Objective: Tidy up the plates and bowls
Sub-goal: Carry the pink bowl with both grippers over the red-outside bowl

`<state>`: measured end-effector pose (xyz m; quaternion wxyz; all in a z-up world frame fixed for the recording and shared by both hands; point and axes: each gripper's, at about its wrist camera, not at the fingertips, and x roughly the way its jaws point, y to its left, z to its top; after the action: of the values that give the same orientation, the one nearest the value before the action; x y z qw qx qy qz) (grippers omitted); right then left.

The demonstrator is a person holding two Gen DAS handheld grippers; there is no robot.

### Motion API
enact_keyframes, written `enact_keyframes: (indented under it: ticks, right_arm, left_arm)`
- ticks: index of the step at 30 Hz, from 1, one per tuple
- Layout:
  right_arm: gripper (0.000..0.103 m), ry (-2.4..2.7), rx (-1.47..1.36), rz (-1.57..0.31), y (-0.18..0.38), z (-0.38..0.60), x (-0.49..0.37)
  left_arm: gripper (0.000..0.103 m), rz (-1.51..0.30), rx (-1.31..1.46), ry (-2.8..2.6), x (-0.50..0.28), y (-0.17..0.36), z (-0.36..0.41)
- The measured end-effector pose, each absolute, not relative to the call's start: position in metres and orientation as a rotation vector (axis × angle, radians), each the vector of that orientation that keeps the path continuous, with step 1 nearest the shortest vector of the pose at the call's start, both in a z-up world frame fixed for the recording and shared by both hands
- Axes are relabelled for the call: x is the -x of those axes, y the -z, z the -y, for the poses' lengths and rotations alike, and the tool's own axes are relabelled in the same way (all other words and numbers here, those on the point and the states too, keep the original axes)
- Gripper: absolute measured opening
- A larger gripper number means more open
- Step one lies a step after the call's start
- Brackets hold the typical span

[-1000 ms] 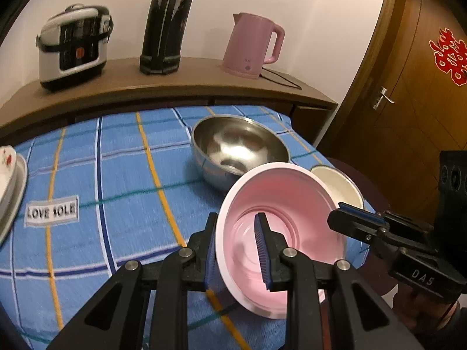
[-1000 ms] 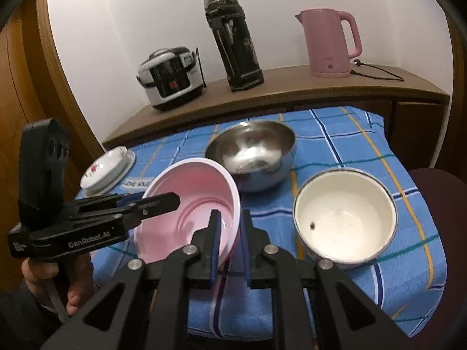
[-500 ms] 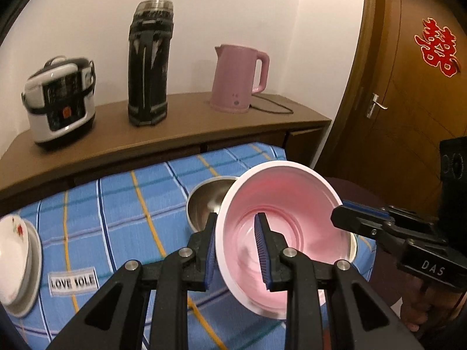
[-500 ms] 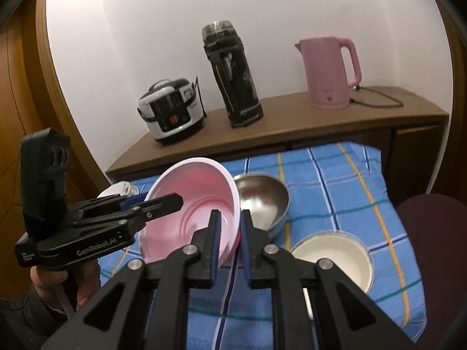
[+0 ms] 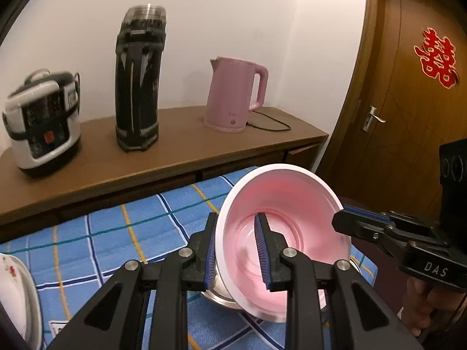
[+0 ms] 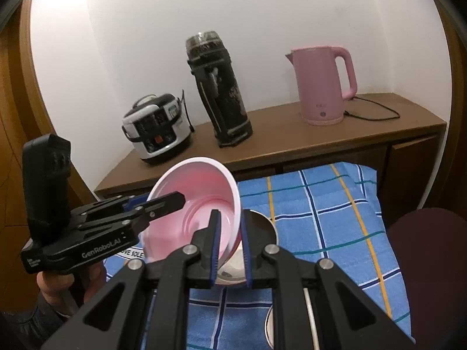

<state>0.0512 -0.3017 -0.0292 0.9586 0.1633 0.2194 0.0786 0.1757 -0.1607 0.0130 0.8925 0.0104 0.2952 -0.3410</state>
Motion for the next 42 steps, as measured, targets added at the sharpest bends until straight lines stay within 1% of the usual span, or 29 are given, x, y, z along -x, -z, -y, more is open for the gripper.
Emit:
enact_keyframes:
  ticks: [8, 15, 24, 42]
  right_arm:
    - [0.015, -0.129, -0.331, -0.503, 0.045, 0.303, -0.069]
    - [0.016, -0.115, -0.337, -0.545, 0.056, 0.306, -0.08]
    - [0.016, -0.111, -0.342, -0.572, 0.066, 0.306, -0.089]
    - [0.017, -0.094, -0.345, -0.604, 0.072, 0.304, -0.097]
  left_arm:
    - [0.027, -0.647, 0.002, 0.753, -0.19, 0.005, 0.162]
    - [0.027, -0.676, -0.033, 0.743, -0.195, 0.018, 0.168]
    - [0.027, -0.702, -0.041, 0.737, -0.201, 0.03, 0.168]
    - [0.027, -0.749, -0.034, 0.748, -0.208, 0.038, 0.17]
